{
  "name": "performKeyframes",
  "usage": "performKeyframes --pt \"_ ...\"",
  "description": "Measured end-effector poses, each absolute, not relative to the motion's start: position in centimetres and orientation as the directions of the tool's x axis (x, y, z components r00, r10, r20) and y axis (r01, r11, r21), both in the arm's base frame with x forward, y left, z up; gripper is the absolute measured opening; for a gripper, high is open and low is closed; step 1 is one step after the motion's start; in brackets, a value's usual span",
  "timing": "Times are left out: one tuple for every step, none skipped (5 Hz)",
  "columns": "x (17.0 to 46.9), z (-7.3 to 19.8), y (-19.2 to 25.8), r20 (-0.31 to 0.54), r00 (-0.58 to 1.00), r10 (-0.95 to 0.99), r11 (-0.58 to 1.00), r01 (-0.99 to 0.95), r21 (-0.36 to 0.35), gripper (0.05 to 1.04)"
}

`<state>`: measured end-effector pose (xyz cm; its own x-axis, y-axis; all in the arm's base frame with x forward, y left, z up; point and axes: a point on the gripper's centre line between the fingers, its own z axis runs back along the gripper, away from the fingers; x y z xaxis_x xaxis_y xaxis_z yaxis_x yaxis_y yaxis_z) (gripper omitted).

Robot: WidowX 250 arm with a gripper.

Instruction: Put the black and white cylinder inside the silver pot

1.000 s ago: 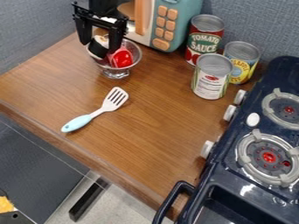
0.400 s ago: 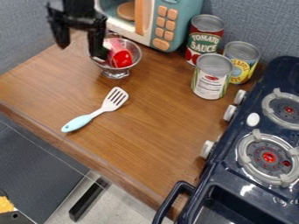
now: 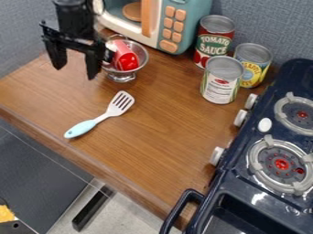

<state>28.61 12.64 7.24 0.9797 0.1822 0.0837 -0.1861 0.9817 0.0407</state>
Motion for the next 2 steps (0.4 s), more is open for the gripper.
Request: performKeyframes --pt "29.1 6.5 12.2 0.095 0.984 0.152 0.975 -0.165 0.147 1.001" --pt "29.1 5.2 12.1 0.046 0.994 0.097 0.979 -0.104 0.174 1.001"
